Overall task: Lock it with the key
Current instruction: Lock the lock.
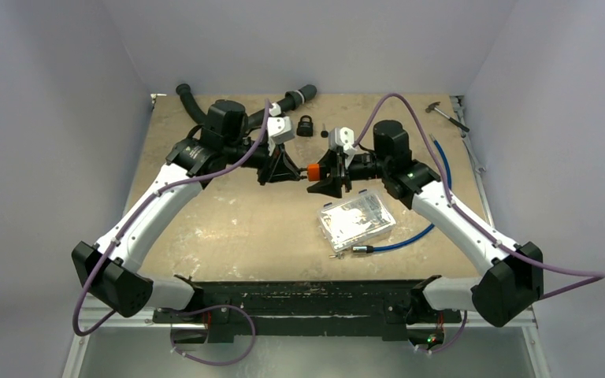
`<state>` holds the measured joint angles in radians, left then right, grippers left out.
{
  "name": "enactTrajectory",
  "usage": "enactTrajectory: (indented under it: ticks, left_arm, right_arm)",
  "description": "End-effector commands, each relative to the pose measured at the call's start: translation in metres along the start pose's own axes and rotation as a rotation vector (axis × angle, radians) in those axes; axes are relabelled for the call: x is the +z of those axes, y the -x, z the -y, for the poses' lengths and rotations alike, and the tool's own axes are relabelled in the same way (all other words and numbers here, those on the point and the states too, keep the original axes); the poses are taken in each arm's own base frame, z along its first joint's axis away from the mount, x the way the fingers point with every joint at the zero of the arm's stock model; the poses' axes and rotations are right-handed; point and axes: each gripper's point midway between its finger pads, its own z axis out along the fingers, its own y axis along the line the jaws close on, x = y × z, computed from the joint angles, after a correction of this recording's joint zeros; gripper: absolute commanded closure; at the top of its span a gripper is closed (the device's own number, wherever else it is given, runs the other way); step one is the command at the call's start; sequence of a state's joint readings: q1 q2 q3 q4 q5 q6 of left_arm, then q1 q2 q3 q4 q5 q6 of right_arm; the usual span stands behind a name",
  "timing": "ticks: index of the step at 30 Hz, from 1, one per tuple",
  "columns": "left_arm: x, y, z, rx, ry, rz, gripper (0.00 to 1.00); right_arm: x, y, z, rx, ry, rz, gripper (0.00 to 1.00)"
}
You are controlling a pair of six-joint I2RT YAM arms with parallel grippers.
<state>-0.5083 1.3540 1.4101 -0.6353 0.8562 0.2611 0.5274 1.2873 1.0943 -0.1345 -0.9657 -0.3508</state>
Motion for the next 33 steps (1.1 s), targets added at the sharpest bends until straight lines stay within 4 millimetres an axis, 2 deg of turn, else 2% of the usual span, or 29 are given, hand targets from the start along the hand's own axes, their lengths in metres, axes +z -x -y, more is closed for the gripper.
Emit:
enactTrajectory:
  ticks: [1,6,11,18,23,27,33]
  left_arm:
    - [-0.016,0.057,0.008,0.163,0.018,0.164,1.00]
    - [-0.020,0.056,0.010,0.166,0.032,0.163,1.00]
    - [-0.019,0.060,0.010,0.136,0.037,0.197,1.00]
    - [-0.014,0.055,0.006,0.138,0.027,0.182,1.00]
    - [-0.012,0.057,0.002,0.133,0.038,0.185,1.00]
    - [-0.012,0.057,0.000,0.140,0.049,0.181,1.00]
    - [-0.013,0.054,0.001,0.153,0.049,0.163,1.00]
  right_arm:
    - [0.000,0.029,-0.011,0.026,0.063,0.067,0.48]
    - [-0.004,0.031,-0.011,0.045,0.061,0.070,0.46]
    - [-0.004,0.031,-0.012,0.047,0.061,0.082,0.55]
    - [-0.004,0.039,-0.009,0.063,0.046,0.101,0.60]
    - [-0.004,0.039,-0.010,0.068,0.054,0.096,0.57]
    - [-0.004,0.038,-0.010,0.070,0.055,0.088,0.46]
    - [-0.003,0.035,-0.011,0.081,0.065,0.080,0.47]
